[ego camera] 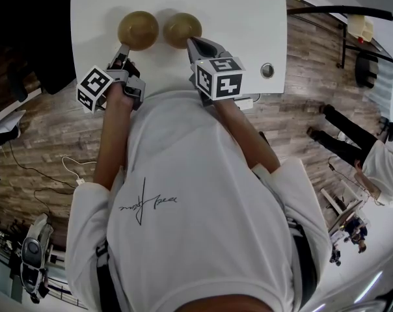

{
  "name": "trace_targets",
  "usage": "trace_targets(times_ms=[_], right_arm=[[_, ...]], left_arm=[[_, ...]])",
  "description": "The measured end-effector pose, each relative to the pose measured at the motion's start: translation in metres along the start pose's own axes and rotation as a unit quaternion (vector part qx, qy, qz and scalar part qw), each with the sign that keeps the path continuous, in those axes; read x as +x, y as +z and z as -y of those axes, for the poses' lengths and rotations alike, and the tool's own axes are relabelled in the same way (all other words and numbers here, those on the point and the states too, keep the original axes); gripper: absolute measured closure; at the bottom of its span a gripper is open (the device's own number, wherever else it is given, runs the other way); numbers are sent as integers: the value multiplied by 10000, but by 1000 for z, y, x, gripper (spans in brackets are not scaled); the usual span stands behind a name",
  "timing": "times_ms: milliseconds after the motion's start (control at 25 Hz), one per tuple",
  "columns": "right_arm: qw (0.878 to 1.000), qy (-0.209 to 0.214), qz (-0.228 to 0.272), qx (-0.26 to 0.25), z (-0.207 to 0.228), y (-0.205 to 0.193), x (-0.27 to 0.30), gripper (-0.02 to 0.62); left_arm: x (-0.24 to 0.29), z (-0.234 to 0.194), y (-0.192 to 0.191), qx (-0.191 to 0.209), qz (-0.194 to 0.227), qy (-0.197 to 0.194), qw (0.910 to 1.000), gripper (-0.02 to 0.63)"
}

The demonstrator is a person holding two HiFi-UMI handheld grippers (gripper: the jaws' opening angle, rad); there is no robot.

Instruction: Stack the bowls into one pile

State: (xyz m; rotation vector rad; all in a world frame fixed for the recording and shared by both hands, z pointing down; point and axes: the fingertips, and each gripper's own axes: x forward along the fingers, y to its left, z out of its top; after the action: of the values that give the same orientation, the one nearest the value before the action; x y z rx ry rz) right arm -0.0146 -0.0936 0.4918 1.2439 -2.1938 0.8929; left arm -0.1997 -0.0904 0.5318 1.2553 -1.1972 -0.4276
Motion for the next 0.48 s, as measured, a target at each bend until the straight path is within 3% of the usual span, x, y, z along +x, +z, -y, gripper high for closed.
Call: trace_targets(times_ms=[480], right_arm=[[9990, -267, 140, 330, 22, 2, -8, 583]], left_arm=[[12, 43, -27, 82, -436, -337, 9984, 568]])
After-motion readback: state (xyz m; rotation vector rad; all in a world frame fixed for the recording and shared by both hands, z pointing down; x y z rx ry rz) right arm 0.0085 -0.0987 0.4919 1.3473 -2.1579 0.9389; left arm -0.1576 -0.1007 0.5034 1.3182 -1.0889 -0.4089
